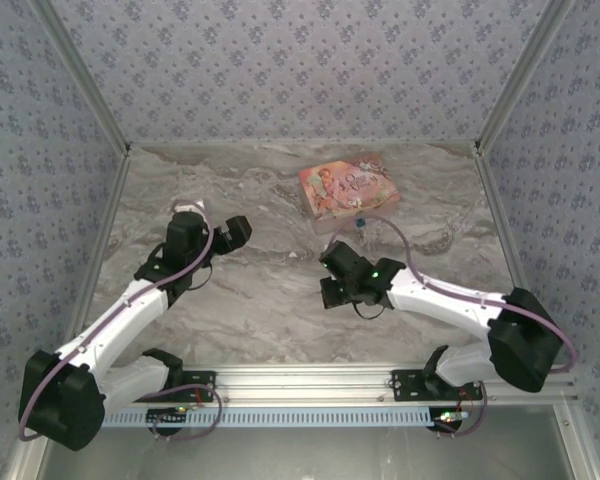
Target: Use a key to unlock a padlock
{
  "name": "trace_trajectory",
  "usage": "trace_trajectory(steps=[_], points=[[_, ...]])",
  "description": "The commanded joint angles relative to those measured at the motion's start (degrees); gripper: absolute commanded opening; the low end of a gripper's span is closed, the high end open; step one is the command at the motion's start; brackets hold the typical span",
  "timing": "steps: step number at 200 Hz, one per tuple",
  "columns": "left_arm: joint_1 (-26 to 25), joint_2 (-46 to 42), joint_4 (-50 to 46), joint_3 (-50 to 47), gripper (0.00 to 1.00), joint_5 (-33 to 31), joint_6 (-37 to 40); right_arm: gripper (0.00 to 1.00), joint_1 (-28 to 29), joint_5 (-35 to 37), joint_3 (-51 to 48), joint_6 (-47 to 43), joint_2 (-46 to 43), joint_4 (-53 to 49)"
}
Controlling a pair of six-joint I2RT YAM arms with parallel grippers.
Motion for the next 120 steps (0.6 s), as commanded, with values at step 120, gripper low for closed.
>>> trace_trajectory(steps=[120], points=[[-5.21,2.07,-17.12,13.60,0.84,9.67,-55.80,0.00,9.59,37.42,1.43,-39.42,-0.91,35.42]])
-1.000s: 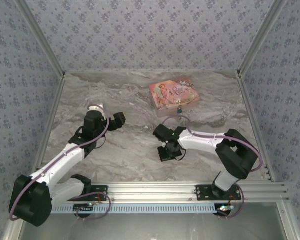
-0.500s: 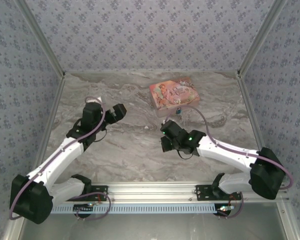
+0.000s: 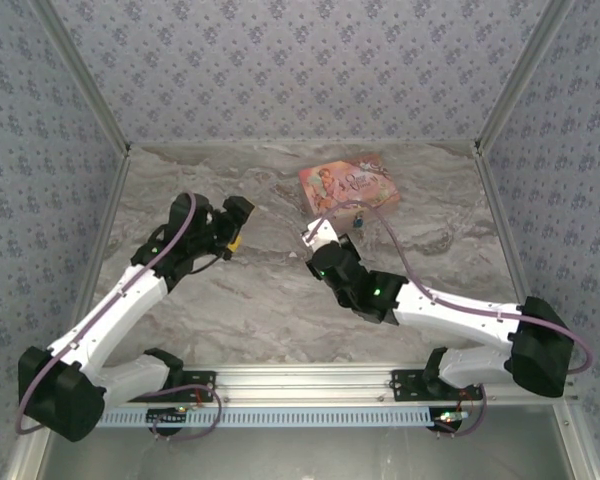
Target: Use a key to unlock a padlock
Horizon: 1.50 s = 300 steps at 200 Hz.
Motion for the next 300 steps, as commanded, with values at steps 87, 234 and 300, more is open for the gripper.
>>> trace_trajectory(steps=[87,234,300], points=[[-9.01,2.04,4.37,-2.40,0.68,2.30,-38.40,0.00,1.98,-4.26,4.20,-9.09,7.59,12.71],[-10.58,5.40,7.75,-1.83,0.42,3.79,-40.34,0.00,4.47,-5.31,3.93,-6.86,8.92,14.22],[-10.58,5.42,7.60,-1.94,0.18,3.95,-40.42,0.00,4.79,-5.52,3.78,-6.57,8.82,14.09]])
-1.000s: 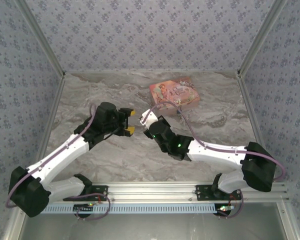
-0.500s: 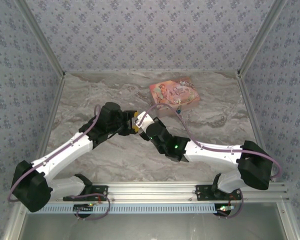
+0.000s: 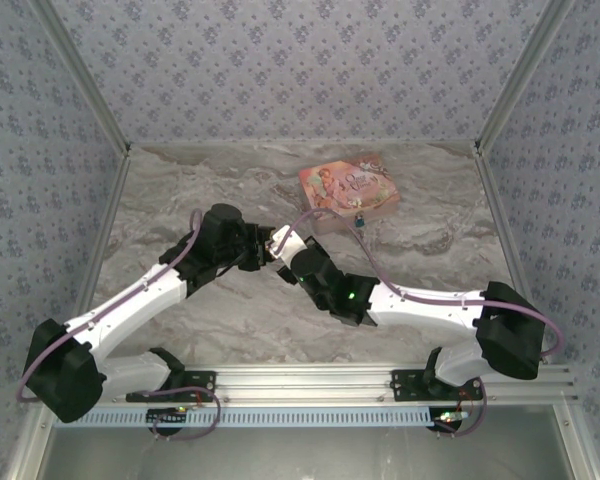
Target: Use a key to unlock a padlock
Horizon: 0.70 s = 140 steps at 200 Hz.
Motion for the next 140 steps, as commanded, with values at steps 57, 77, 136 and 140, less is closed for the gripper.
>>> trace_trajectory(steps=[57,77,136,140], points=[[-0.21,0.76,0.60,3.18,0.00,-1.30,6.96,0.13,-1.58,-8.27,-0.79,5.50,-4.68,-2.80],[-0.15,1.03,-0.98,6.60,0.00,-4.56,15.07,0.32,-4.15,-17.02,-2.42,8.00,-8.50,-4.75],[0.06,-1.85,-1.97,10.84,0.00,-16.36,38.91,0.71,-21.09,-50.02,-8.34,27.39,-17.69,-0.89],[0.06,-1.88,-1.73,11.15,0.00,-16.60,41.02,0.73,-22.28,-51.69,-8.79,29.29,-17.78,0.33]])
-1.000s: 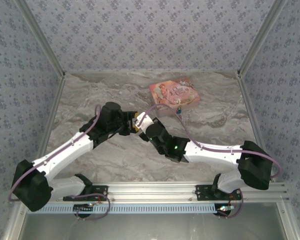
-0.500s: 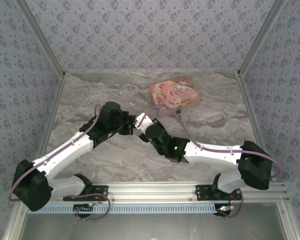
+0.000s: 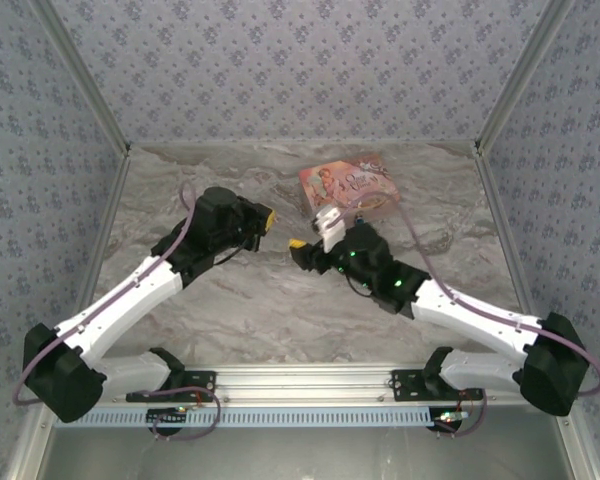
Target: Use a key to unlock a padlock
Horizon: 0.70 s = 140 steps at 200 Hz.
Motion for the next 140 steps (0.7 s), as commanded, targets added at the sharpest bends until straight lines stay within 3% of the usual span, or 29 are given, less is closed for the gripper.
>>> trace_trajectory(steps=[1,37,62,102,140], points=[[-0.05,-1.56,0.04,2.76,0.00,-5.42,15.99,0.73,-6.30,-18.20,-2.83,13.88,-1.68,4.08],[-0.07,-2.72,5.60,3.99,0.00,-3.03,37.77,0.78,-14.89,-31.60,-6.67,29.85,-1.17,15.94],[0.18,-4.18,17.95,0.66,0.00,5.26,48.48,0.82,-17.98,-36.61,-10.41,39.44,-0.60,27.86],[0.10,-2.19,22.10,3.87,0.00,19.90,56.89,0.79,-18.76,-40.44,-11.03,45.26,0.54,38.33],[0.10,-2.16,26.51,4.29,0.00,26.99,57.85,0.70,-17.26,-42.23,-8.43,46.04,0.86,42.85]])
